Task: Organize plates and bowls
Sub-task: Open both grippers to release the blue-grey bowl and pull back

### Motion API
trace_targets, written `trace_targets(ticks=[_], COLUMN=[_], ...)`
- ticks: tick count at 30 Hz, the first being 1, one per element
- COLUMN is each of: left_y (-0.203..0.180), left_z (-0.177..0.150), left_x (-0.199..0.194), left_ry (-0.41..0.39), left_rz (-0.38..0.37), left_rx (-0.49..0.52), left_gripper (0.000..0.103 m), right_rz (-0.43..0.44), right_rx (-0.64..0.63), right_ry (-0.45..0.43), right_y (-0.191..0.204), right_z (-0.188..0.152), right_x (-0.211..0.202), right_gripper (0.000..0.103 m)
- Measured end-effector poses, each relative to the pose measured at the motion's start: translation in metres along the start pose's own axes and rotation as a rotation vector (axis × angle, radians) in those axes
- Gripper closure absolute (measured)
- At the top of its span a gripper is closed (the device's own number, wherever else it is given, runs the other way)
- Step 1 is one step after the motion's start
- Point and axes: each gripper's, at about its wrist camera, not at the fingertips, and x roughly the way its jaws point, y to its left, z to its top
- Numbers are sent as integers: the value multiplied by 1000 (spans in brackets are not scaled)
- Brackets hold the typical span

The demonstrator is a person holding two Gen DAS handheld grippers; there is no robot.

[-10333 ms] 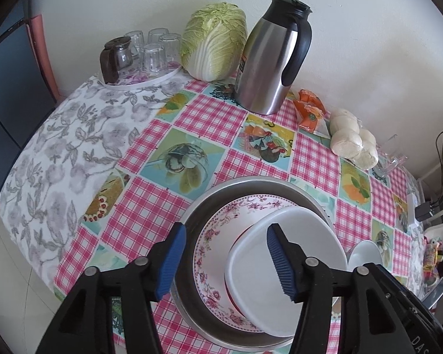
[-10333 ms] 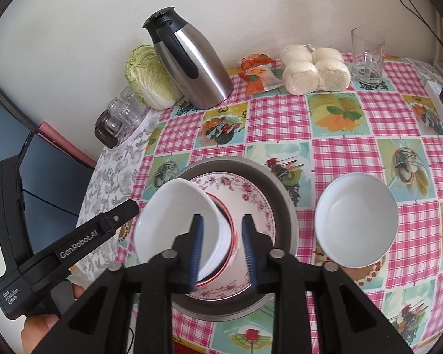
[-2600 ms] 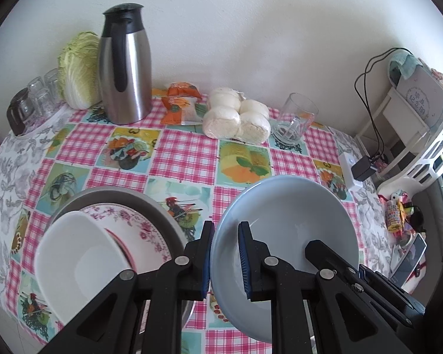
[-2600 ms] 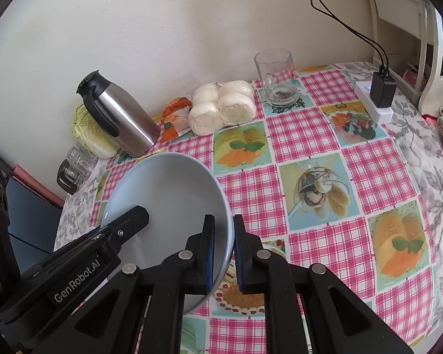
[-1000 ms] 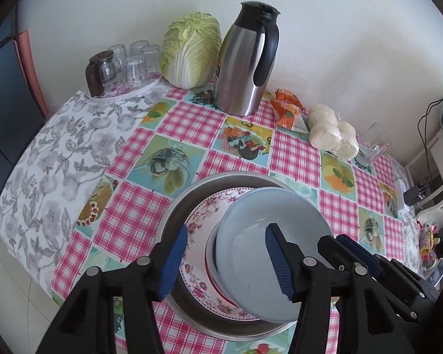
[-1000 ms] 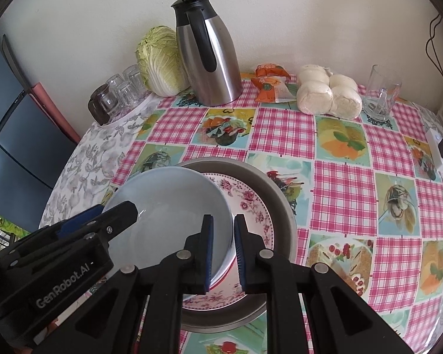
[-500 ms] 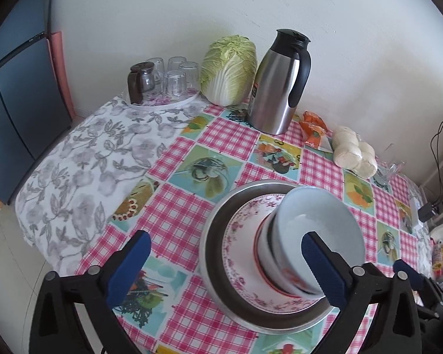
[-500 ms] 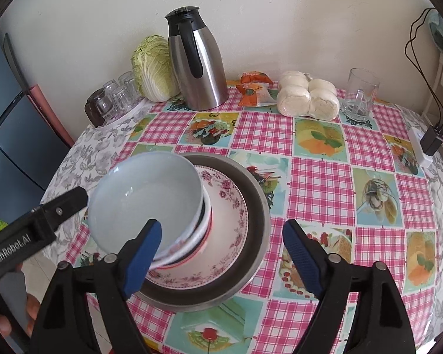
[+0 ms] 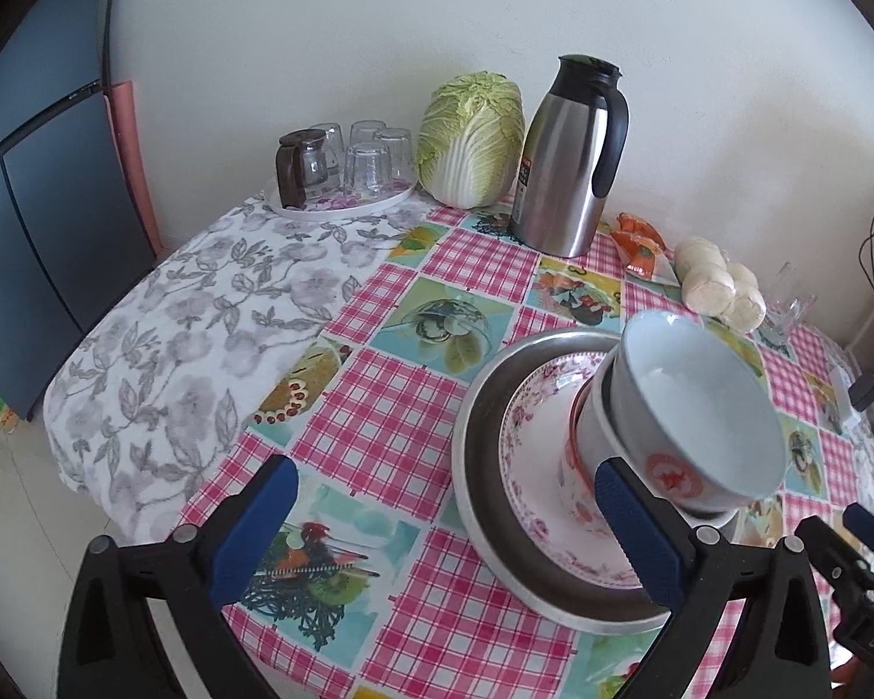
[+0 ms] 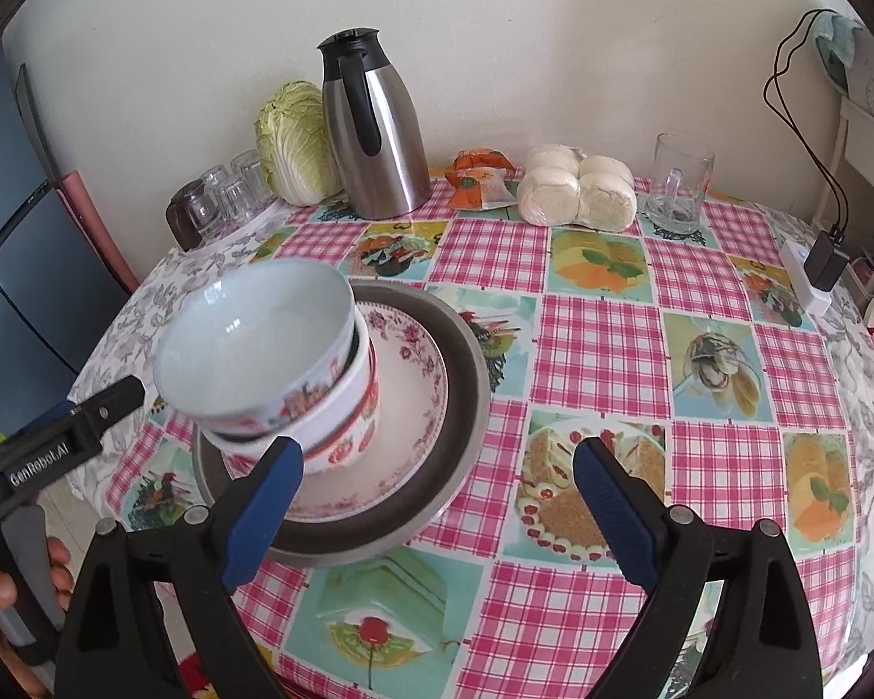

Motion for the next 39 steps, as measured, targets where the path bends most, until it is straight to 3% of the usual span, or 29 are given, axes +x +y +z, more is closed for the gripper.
trace_targets(ticks=[14, 39], left_y=[-1, -2], left_z=[-29, -35], left_x=[21, 40], left_ry=[34, 92], left_rz=[31, 8], left_rx=[113, 116], left_gripper=[0, 0], right_rz=[-36, -40], right_rx=[-24, -33], right_ry=[28, 94], right_y=[-5, -7], right_z=[-17, -20], right_x=[18, 37], right_gripper=[9, 9])
